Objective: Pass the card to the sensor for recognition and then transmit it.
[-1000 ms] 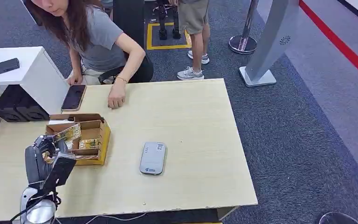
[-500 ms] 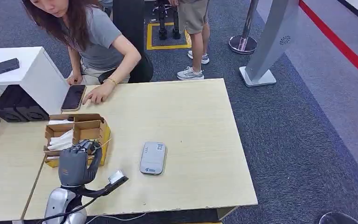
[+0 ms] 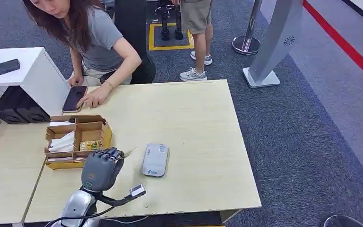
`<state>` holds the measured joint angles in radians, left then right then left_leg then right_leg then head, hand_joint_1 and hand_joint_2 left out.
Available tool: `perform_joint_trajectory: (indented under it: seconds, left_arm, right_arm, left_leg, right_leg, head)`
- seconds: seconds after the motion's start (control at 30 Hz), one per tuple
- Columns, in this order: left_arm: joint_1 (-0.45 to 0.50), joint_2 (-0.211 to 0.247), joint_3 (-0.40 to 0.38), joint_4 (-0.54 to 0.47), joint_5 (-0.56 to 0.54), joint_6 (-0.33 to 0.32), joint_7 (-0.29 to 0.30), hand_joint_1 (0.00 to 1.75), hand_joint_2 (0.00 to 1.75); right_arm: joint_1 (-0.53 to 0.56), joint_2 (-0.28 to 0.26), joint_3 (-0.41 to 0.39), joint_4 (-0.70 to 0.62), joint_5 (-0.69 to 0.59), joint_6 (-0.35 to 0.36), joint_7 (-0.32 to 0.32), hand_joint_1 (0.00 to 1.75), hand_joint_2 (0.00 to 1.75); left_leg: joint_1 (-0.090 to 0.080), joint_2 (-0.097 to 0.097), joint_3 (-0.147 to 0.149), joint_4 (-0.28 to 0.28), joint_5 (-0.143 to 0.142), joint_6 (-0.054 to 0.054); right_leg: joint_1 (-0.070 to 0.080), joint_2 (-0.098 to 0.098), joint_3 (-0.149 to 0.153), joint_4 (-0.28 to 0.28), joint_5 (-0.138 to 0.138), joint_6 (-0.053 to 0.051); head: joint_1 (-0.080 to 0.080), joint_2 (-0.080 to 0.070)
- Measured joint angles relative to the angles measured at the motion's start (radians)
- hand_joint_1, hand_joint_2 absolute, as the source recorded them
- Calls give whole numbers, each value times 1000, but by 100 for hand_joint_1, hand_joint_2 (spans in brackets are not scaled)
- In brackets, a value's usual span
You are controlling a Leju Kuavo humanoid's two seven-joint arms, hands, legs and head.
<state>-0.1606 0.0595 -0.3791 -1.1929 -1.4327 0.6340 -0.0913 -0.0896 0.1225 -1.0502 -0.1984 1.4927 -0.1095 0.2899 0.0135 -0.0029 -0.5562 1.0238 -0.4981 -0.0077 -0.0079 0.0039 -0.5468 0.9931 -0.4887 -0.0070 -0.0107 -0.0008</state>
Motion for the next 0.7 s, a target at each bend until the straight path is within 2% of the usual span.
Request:
perform_joint_trajectory:
  seconds: [0.1,0.27,0.53,0.7]
  left_arm:
    - [-25,1,-33,20,-104,2,71,175,175]
    - [-96,20,-133,56,-134,2,201,175,175]
    - [-187,31,-262,117,-135,2,274,175,175]
    - [-219,26,-300,152,-135,2,273,175,175]
  right_arm:
    - [0,0,10,0,3,0,1,0,0]
    - [-2,0,23,0,18,0,1,0,0]
    - [-3,0,37,0,28,1,1,0,0]
    - [-4,0,42,0,34,1,2,0,0]
  left_leg:
    - [0,0,0,0,0,0]
    - [0,-1,0,0,0,0]
    - [0,-1,0,0,0,0]
    - [0,0,0,0,0,0]
  right_leg:
    - [0,0,0,0,0,0]
    - [0,0,0,0,0,0]
    - [0,0,0,0,0,0]
    - [0,0,0,0,0,0]
  head:
    - [0,0]
    - [0,0]
    - [0,0]
    - [0,0]
